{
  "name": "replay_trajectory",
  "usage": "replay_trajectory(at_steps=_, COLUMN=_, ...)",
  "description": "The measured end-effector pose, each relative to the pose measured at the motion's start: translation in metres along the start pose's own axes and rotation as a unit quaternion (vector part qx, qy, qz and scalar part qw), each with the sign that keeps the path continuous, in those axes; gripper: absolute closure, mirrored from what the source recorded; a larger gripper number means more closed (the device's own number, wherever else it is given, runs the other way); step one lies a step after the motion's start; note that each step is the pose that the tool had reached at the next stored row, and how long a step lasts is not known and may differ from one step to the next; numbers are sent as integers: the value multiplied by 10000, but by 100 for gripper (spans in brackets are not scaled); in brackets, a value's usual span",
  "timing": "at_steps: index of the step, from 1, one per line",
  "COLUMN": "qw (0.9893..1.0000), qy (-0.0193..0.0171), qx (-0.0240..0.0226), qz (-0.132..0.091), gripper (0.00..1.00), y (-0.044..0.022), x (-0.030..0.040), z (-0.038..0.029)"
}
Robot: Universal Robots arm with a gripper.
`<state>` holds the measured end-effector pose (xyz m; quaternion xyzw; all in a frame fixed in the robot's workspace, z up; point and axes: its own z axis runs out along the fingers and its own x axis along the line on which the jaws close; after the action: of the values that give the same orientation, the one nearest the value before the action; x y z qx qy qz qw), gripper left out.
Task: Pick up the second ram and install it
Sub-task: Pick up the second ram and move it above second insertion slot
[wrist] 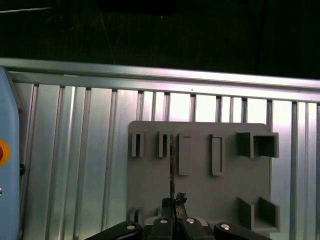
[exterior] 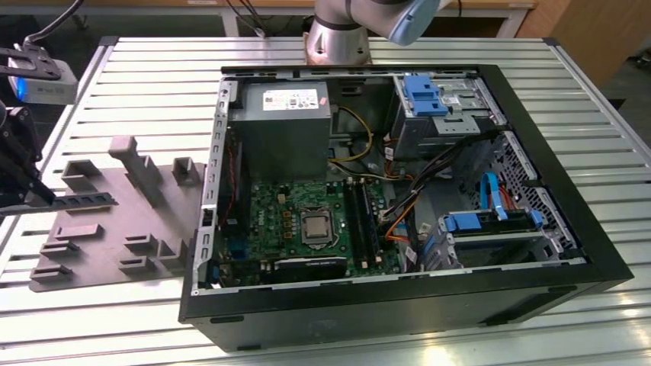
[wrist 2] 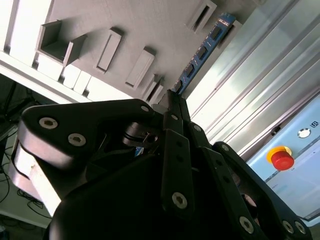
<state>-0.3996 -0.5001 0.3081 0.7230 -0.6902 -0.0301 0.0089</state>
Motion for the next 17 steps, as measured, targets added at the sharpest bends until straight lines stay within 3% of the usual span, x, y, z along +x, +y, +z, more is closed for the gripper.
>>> replay_trajectory(at_steps=17, qw=10000, qy=-1, qx=0, qz=0, gripper=88, y=7, x=-11, z=-142)
